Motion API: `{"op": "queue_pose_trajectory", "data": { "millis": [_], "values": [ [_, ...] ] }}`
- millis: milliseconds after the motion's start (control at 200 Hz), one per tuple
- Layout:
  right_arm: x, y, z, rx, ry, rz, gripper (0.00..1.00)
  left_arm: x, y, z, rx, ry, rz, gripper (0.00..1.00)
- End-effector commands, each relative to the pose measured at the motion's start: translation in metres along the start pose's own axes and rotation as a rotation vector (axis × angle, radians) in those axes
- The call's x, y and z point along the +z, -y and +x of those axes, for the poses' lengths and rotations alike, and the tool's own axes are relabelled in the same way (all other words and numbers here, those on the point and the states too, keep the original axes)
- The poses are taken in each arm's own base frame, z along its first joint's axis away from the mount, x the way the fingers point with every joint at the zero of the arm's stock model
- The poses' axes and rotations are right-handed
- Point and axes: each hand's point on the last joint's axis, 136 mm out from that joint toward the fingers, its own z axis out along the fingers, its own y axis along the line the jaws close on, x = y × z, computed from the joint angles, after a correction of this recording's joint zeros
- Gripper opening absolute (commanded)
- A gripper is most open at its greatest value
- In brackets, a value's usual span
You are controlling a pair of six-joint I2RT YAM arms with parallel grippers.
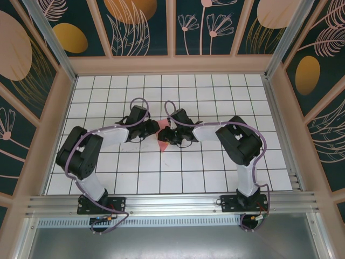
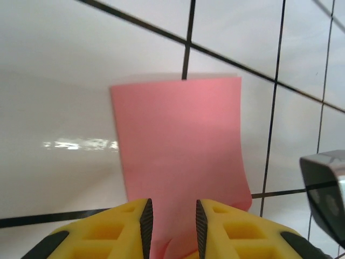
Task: Fold a paper plane with a square sheet of paper (pick it up from the middle)
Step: Third fold the triangle at the center of the table.
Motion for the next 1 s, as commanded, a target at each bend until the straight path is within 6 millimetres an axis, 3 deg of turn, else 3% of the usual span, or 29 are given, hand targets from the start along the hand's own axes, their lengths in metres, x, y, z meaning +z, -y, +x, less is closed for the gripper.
{"op": "queue_pose_trajectory", "data": {
  "millis": [0,195,420,660,826,996],
  "values": [
    [0.008,0.029,0.009,0.010,-0.020,0.096,0.38,-0.015,-0.012,-0.014,-0.067,0.063,-0.014,0.31],
    [0.006,0.027,0.008,0.006,-0.012,0.093,0.38,-0.016,-0.011,-0.010,-0.070,0.038,0.021,0.31],
    [0.005,0.033,0.010,0.014,-0.009,0.113,0.13,-0.019,0.011,0.002,-0.044,-0.018,0.145,0.24],
    [0.006,0.043,0.013,0.024,-0.013,0.144,0.05,-0.011,0.024,0.030,0.008,-0.093,0.169,0.16],
    [0.006,0.044,0.013,0.027,-0.011,0.146,0.03,-0.002,0.017,0.043,0.004,-0.130,0.142,0.09],
    [0.006,0.044,0.013,0.031,-0.010,0.145,0.02,0.005,-0.002,0.049,-0.016,-0.137,0.063,0.04]
  ]
}}
